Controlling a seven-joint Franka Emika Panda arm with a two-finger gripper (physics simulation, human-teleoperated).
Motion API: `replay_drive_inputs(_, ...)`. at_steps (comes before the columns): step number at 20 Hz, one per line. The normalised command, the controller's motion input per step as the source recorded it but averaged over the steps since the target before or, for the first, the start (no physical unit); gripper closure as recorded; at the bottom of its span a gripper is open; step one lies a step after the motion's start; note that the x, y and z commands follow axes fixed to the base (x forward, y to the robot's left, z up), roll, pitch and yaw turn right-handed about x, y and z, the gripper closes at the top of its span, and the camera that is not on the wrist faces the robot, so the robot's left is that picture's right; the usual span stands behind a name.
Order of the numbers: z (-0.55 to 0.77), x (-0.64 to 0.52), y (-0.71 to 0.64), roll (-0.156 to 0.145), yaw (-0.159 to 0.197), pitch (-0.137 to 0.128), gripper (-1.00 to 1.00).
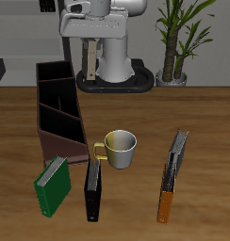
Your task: Place the yellow book into the right desk caddy's back compartment
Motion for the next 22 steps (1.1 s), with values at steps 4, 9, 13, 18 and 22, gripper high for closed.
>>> replay_drive_inputs(4, 0.16, -0.17, -0.41, -0.061, -0.048, -0.012, 1.0)
replay_drive_inputs(9, 0.13, -0.14, -0.46, -0.085, -0.042, -0.002, 1.0)
replay_drive_inputs(13, 0.04, -0.06, -0.22, -0.045, 0.004, -0.014, 1.0)
replay_drive_inputs(18, 0.11, 0.03, -0.3, -0.059, -0.026, -0.03, 1.0)
replay_drive_inputs(22, 0.02, 0.03, -0.17, -0.035, -0.031, -0.004, 1.0)
